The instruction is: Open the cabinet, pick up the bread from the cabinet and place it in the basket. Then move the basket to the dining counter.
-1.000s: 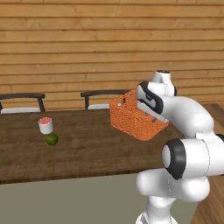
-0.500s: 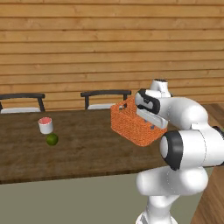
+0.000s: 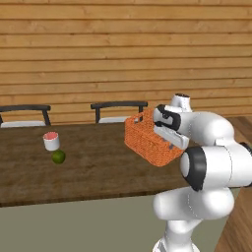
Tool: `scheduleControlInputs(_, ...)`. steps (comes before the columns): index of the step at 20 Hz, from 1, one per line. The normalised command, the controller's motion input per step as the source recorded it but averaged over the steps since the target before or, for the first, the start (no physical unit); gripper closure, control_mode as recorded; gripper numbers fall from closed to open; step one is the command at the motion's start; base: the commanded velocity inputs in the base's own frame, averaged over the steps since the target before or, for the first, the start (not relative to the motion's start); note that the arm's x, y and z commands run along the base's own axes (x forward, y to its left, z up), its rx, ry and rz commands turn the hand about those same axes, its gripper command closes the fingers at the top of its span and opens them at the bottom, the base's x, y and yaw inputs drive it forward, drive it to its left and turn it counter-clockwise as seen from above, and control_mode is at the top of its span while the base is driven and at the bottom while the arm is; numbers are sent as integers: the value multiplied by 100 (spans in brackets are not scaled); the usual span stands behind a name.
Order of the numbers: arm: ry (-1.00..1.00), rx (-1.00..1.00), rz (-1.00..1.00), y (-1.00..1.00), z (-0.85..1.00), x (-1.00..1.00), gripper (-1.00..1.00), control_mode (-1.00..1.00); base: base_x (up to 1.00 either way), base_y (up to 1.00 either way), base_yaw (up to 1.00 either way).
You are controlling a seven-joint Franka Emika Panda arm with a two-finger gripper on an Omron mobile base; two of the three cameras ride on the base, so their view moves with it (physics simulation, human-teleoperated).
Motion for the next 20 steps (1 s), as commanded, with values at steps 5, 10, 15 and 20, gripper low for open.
scheduleControlInputs(5, -1, -13, 0, 4, 52, -2, -100, -100, 0, 0, 0)
scheduleControlInputs(10, -2, -26, 0, 24, 77, -12, -100, -100, 0, 0, 0)
scheduleControlInputs(15, 0, -21, 5, 50, 76, -51, -100, -100, 0, 0, 0)
scheduleControlInputs(20, 0, -6, 22, 50, 76, -92, -100, -100, 0, 0, 0)
